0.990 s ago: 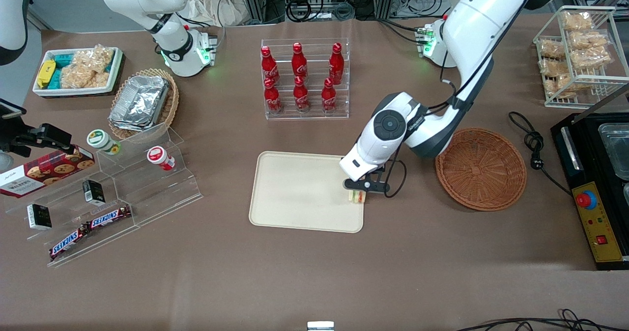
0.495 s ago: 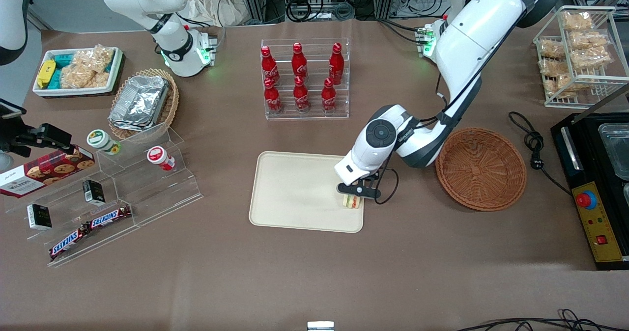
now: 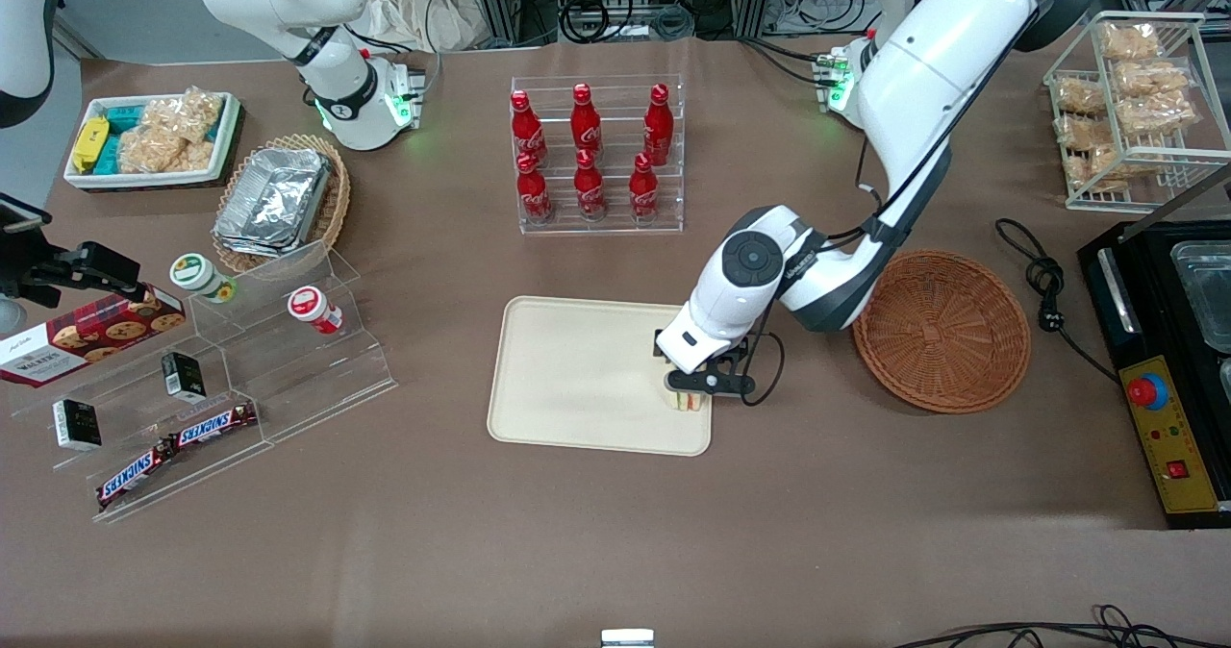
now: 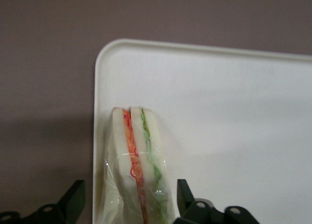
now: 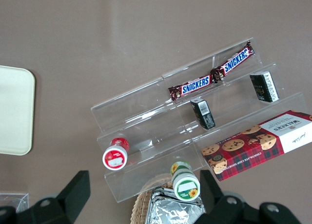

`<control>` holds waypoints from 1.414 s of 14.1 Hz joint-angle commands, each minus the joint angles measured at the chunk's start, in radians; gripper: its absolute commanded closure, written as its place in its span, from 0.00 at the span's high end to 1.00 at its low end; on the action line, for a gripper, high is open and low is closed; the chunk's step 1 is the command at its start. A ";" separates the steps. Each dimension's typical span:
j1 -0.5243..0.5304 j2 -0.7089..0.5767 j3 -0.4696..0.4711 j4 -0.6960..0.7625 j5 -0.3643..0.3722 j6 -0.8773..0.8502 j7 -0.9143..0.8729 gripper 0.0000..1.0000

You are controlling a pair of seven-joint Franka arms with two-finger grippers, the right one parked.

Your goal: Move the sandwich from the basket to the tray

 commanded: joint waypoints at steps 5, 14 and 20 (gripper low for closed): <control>0.136 -0.307 -0.005 -0.015 -0.094 -0.247 -0.002 0.99; 0.315 -0.583 0.032 0.108 -0.341 -0.877 0.397 0.99; 0.279 -0.767 0.251 0.028 -0.389 -0.968 0.573 0.99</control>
